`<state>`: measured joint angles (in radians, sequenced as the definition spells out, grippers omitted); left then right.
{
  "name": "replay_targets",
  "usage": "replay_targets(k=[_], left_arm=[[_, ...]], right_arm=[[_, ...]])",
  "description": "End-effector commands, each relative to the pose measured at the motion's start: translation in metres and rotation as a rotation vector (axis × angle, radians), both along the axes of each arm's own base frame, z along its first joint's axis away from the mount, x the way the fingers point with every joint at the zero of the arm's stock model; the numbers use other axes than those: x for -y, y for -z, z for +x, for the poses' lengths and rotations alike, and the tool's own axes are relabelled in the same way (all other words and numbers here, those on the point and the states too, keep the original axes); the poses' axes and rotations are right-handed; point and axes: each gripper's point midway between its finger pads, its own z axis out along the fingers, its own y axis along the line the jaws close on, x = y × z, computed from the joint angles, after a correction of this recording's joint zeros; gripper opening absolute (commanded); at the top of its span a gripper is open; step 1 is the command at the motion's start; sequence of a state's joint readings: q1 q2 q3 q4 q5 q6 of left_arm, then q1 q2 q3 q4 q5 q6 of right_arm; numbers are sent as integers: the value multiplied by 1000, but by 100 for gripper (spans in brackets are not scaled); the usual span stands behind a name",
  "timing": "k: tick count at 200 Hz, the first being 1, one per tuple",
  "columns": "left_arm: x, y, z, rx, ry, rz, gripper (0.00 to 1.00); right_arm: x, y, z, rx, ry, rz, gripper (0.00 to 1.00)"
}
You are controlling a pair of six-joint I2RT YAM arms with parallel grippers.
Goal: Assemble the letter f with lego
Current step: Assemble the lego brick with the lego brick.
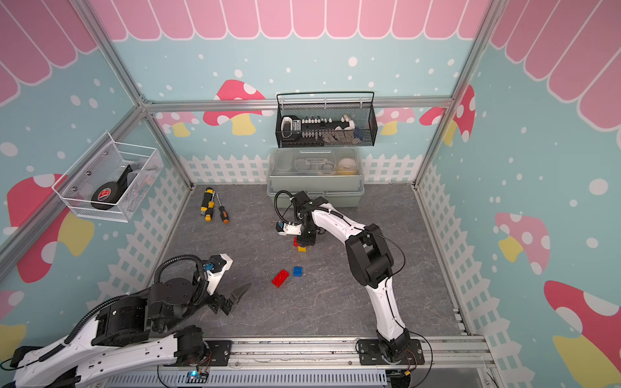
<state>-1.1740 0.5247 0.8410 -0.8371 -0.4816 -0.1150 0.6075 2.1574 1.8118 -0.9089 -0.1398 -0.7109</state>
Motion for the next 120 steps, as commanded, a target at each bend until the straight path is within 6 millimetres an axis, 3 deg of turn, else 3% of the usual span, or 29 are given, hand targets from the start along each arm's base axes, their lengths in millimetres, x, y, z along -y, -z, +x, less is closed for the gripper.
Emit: replay_targets(k=[1,82,120], left_arm=[[-2,-4,-2,9,14,14,99],[-1,-4,-2,9,17,15,99],[-1,-4,-2,9,16,15,99]], right_arm=[[-1,3,-1,-32,1,9,45],[2,-11,9,24,47,19,52],[5,-34,10,114,89,74,54]])
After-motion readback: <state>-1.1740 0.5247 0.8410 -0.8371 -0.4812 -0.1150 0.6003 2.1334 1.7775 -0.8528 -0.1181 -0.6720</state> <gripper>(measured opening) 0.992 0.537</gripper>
